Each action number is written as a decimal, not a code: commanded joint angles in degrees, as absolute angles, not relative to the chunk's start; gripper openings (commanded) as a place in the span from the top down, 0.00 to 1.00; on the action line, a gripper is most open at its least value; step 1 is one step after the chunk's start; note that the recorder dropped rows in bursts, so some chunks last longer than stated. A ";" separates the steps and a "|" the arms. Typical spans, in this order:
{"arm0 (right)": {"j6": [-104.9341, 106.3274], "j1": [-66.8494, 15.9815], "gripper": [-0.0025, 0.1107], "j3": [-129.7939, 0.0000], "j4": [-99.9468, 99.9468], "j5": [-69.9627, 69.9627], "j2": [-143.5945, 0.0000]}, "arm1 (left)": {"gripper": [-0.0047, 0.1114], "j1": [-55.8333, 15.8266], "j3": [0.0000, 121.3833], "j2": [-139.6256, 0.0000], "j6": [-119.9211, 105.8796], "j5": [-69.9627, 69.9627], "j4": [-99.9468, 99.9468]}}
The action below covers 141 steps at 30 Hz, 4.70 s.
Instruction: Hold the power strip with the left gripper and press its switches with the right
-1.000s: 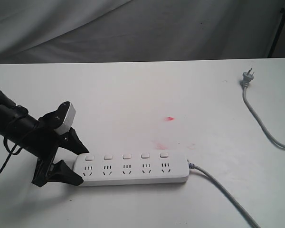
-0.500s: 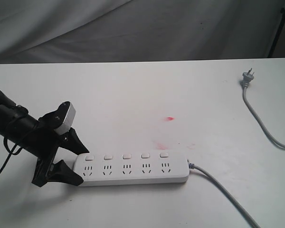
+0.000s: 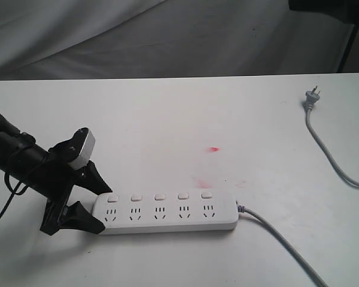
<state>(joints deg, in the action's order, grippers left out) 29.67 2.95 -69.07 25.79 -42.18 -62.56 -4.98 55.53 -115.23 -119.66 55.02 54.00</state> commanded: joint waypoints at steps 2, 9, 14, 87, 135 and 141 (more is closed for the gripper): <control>29.52 3.42 0.05 -69.47 25.62 -37.83 -62.48 | 0.53 -5.34 55.60 -115.43 -119.97 55.25 52.85; 33.37 3.42 0.05 -69.47 26.01 -37.53 -63.34 | 0.53 -5.34 55.60 -115.43 -119.97 55.25 52.85; 36.44 3.42 0.05 -69.47 27.40 -37.77 -68.18 | 0.53 -5.34 55.60 -115.43 -119.97 55.25 52.85; 96.00 -16.10 0.05 -100.14 57.32 -54.67 -129.49 | 0.53 -5.34 55.60 -115.43 -119.97 55.25 52.85; 96.91 -18.75 0.05 -99.81 56.39 -48.03 -136.33 | 0.53 -5.34 55.60 -115.43 -119.97 55.25 52.85; 96.79 -18.87 0.05 -99.81 55.76 -45.84 -136.44 | 0.53 -5.34 55.60 -115.43 -119.97 55.25 52.85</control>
